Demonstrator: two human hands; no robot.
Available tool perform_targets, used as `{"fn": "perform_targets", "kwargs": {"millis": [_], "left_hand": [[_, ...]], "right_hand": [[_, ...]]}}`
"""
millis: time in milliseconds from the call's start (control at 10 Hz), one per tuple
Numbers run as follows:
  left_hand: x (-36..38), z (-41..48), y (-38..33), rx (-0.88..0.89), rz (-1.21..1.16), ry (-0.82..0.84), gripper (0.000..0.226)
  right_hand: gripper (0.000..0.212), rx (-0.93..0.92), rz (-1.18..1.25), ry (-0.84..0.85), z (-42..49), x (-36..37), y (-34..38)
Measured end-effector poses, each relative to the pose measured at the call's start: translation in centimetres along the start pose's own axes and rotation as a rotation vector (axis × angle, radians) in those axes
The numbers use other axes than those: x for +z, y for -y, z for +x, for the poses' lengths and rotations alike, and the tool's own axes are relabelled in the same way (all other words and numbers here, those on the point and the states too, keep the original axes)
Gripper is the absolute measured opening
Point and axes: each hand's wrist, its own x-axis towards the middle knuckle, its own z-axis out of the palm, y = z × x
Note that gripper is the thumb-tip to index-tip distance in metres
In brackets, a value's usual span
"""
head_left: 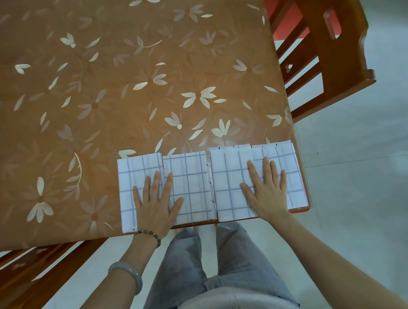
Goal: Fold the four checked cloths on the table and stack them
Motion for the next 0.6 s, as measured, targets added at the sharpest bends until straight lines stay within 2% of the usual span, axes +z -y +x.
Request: {"fn": "perform_targets", "kwargs": {"millis": [300, 500, 600], "left_hand": [[0.3, 0.0, -1.0, 0.032, 0.040, 0.000, 0.072], [-3.0, 0.6, -0.7, -0.004, -0.148, -0.101, 0.074], [-6.8, 2.0, -1.0, 0.046, -0.354, -0.085, 0.074]], "right_hand": [[0.082, 0.002, -0.027, 0.031, 0.0, 0.0, 0.6], [0.077, -0.099, 0.182, -0.077, 0.3, -3.3, 3.8], [0.073, -0.185, 0.468, -0.082, 0.9, -6.1, 6.9]]}}
